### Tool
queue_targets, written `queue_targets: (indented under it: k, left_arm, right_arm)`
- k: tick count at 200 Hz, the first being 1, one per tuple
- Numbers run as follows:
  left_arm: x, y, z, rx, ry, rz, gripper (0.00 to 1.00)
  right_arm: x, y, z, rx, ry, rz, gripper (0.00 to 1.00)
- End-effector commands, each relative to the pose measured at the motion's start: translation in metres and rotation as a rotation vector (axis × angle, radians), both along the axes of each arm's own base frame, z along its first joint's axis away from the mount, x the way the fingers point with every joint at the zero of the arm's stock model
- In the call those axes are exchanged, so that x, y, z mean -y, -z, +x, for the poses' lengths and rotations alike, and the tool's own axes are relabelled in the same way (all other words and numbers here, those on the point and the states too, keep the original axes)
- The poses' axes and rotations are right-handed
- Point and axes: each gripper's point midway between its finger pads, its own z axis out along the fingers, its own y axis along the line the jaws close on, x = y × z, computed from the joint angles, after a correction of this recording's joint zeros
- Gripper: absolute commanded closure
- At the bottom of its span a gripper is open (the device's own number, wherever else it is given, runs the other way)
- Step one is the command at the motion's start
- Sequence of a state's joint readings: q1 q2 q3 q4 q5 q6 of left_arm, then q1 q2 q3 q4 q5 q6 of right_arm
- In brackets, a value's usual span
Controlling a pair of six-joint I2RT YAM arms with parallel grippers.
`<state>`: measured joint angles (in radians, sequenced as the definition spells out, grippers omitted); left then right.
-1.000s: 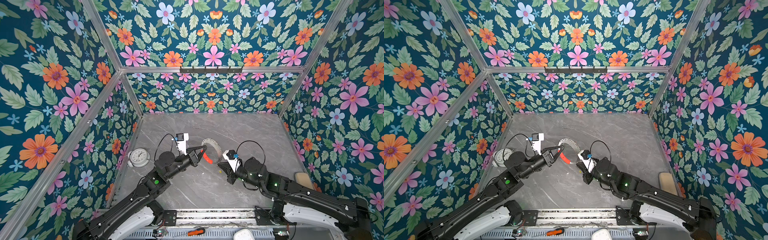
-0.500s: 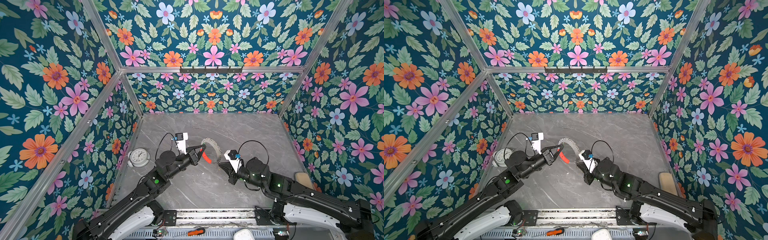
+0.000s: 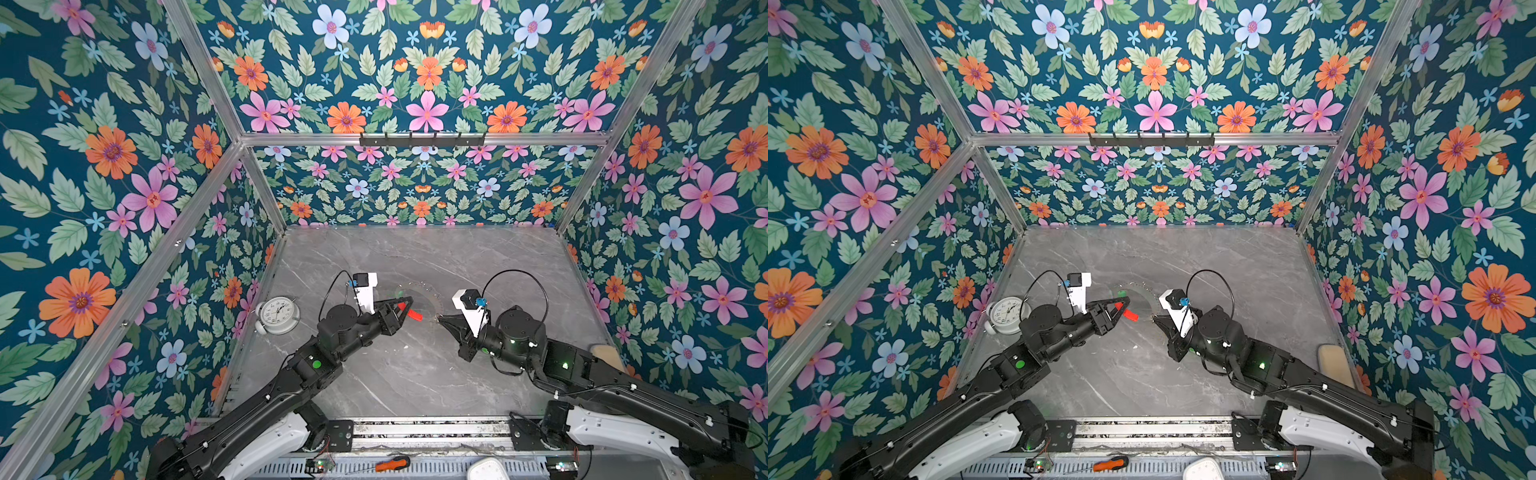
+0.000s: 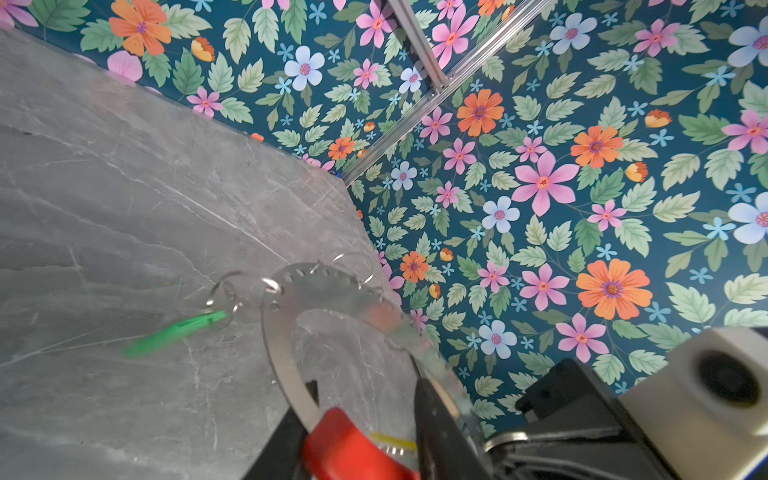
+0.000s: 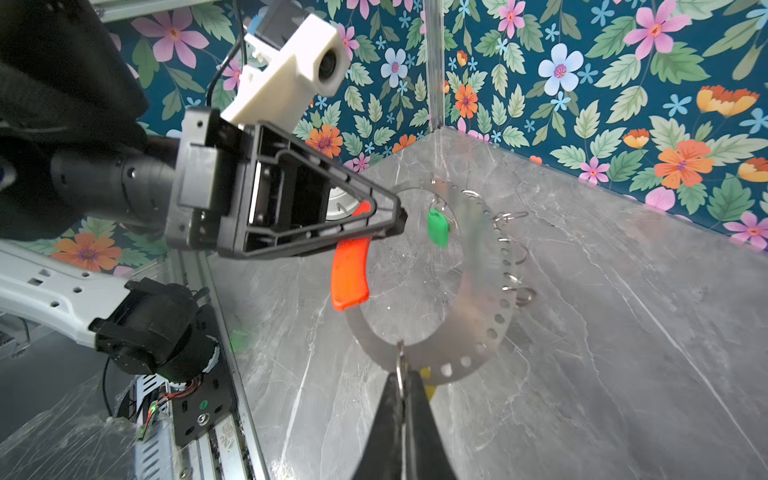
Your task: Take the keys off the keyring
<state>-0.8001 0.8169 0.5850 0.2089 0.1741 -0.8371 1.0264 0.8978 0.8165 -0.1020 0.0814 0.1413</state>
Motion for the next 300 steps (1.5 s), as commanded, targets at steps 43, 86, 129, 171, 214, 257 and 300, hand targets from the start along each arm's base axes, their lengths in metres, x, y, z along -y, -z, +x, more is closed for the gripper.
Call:
queue_targets:
  k: [43, 86, 129, 171, 214, 257, 300]
  left_arm:
    - [0.004, 0.026, -0.013, -0.007, 0.079, 0.064, 0.31]
    - [-0.013, 0.04, -0.025, 0.049, 0.063, 0.084, 0.27]
    - [-0.034, 0.026, -0.026, 0.17, -0.024, 0.019, 0.21]
    - [-0.028, -0.011, -0.045, 0.347, 0.075, -0.019, 0.2]
    - [0.012, -0.042, -0.09, 0.501, 0.443, -0.047, 0.32]
    - [0.032, -0.038, -0.106, 0.493, 0.631, -0.076, 0.47]
    - [0.032, -0.038, -0.111, 0.509, 0.656, -0.101, 0.53]
  right_arm:
    - [0.007, -0.007, 0.006, -0.058, -0.009, 0.003, 1.0]
    - [0.011, 0.0, -0.001, -0.091, -0.04, -0.05, 1.0]
    - [0.009, 0.004, -0.012, -0.116, -0.104, -0.072, 1.0]
    - [0.002, 0.005, -0.034, -0.148, -0.235, -0.069, 1.0]
    - [-0.009, -0.001, -0.048, -0.181, -0.346, -0.052, 1.0]
    - [-0.012, -0.008, -0.053, -0.185, -0.385, -0.035, 1.0]
    - [-0.014, -0.008, -0.056, -0.197, -0.404, -0.028, 1.0]
